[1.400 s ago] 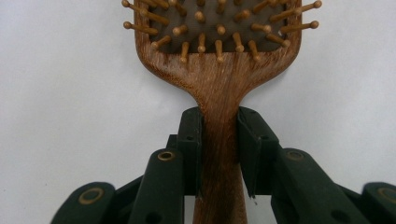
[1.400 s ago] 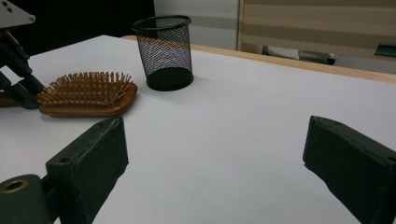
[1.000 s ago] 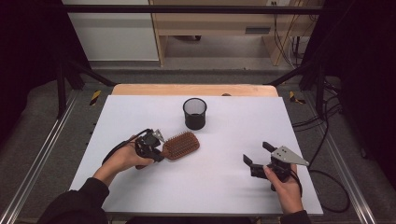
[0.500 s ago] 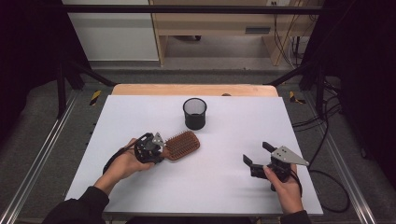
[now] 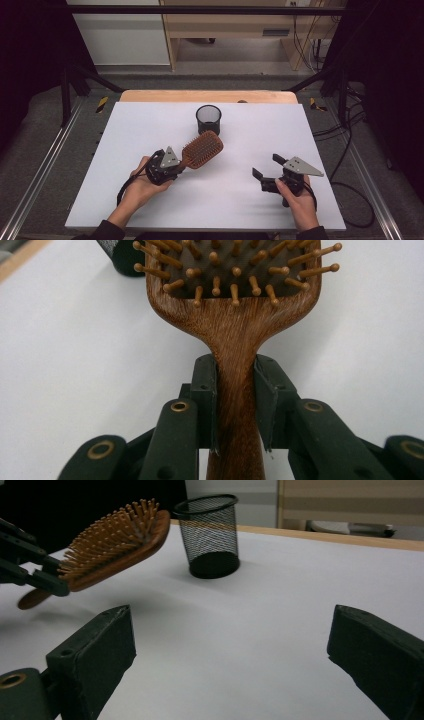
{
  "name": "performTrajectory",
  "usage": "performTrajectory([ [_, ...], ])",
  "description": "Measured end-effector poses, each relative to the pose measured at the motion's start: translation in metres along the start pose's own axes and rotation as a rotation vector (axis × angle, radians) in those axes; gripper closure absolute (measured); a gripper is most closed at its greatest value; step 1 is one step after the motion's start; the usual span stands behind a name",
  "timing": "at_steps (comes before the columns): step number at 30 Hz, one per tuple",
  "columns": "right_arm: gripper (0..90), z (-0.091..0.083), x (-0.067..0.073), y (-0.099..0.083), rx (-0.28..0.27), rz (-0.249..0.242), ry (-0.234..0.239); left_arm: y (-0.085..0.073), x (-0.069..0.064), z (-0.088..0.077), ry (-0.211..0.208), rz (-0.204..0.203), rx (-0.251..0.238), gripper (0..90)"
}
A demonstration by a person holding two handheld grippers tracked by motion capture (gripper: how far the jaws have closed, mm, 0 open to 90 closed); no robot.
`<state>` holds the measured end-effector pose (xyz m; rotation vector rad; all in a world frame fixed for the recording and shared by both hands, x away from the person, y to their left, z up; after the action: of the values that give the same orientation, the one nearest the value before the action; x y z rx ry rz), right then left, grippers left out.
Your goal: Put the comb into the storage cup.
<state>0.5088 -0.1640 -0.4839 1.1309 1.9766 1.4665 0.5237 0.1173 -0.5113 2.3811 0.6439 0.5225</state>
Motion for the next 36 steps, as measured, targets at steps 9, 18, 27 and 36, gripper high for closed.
performTrajectory([
  [9, 5.8, 0.023, 0.035, 0.004, 0.013, 0.046, 0.102, 0.008, -0.007, -0.006, 0.038, -0.024, -0.094, 72.9],
  [18, 7.5, 0.057, 0.071, 0.015, 0.009, 0.146, 0.210, 0.010, -0.015, -0.009, 0.064, -0.033, -0.153, 72.9],
  [27, 9.2, 0.077, 0.102, 0.024, 0.019, 0.202, 0.310, 0.010, -0.024, -0.009, 0.063, -0.023, -0.166, 72.9],
  [36, 10.8, 0.079, 0.106, 0.040, -0.006, 0.246, 0.341, 0.014, -0.030, -0.011, 0.060, -0.016, -0.185, 72.9],
])
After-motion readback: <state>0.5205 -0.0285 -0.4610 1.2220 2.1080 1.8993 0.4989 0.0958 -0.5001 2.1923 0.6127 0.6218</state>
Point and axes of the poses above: each handheld gripper's, and its own axes: z roughly forward along the jaws, y roughly out of its top, x roughly to its left, the point moved 10 cm from there along z, roughly forward along the jaws, and after that the axes turned 4 degrees about x, right-handed, at the moved point
